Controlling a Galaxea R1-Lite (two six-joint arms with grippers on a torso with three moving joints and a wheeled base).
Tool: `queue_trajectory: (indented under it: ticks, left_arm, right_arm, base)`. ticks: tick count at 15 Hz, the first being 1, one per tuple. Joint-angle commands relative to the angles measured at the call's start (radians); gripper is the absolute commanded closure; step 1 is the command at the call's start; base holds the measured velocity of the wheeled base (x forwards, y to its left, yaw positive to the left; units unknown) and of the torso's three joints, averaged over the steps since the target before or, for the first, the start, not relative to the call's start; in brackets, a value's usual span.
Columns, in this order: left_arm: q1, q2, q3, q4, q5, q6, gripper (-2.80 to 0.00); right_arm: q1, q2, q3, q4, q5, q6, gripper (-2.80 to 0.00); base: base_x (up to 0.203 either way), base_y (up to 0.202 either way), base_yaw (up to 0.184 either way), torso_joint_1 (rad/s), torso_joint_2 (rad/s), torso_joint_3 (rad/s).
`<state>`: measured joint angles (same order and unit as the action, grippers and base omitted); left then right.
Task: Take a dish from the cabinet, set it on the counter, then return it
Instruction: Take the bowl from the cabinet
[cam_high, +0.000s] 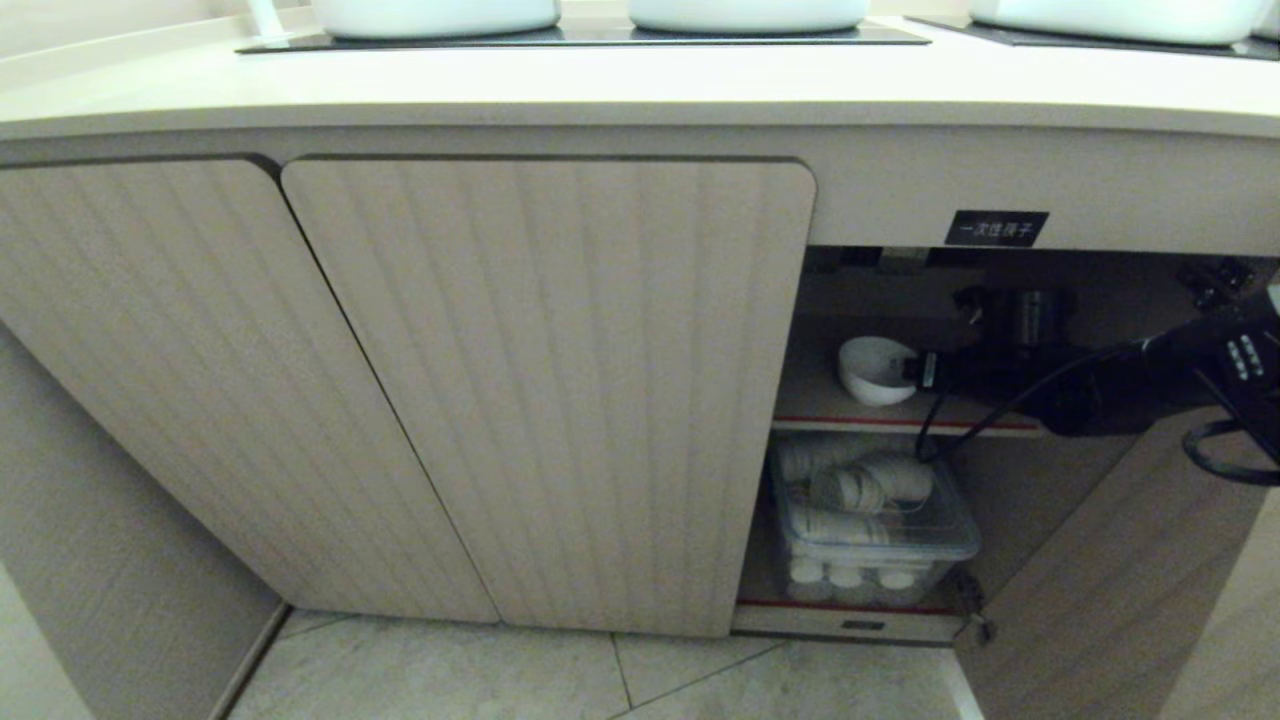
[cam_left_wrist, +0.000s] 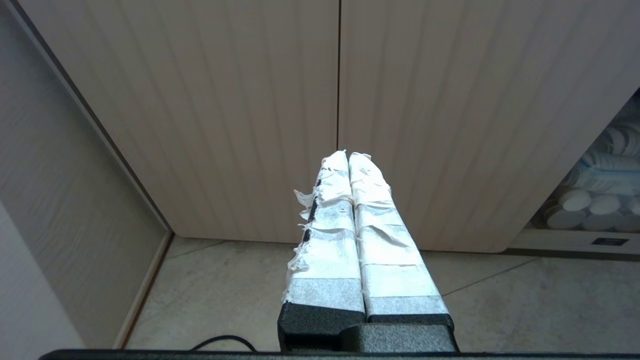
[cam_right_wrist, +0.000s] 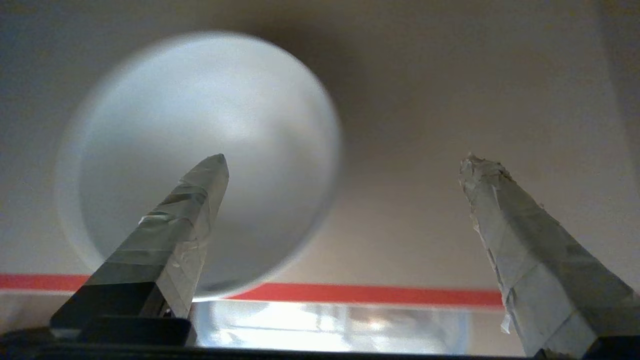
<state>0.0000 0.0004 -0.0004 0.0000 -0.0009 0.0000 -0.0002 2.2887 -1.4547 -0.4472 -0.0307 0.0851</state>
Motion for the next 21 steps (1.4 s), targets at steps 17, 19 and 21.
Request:
queue_trajectory:
  ticks: [17, 19, 21]
  left_arm:
    - [0.0, 0.0, 0.0, 0.0, -0.001, 0.0, 0.0]
    - [0.0, 0.0, 0.0, 0.0, 0.0, 0.0, 0.0]
    - [0.0, 0.0, -0.001, 0.0, -0.001, 0.0, 0.0]
  right_arm:
    - [0.023, 0.045, -0.122, 0.116, -0.087, 0.009, -2.8]
    - [0.023, 0.05, -0.162, 0.205, -0.089, 0.004, -2.8]
    - [0.023, 0.052, -0.185, 0.234, -0.087, 0.011, -2.8]
  base:
    - [0.0, 0.0, 0.0, 0.0, 0.0, 0.0]
    - [0.0, 0.0, 0.0, 0.0, 0.0, 0.0]
    - [0.0, 0.0, 0.0, 0.0, 0.0, 0.0]
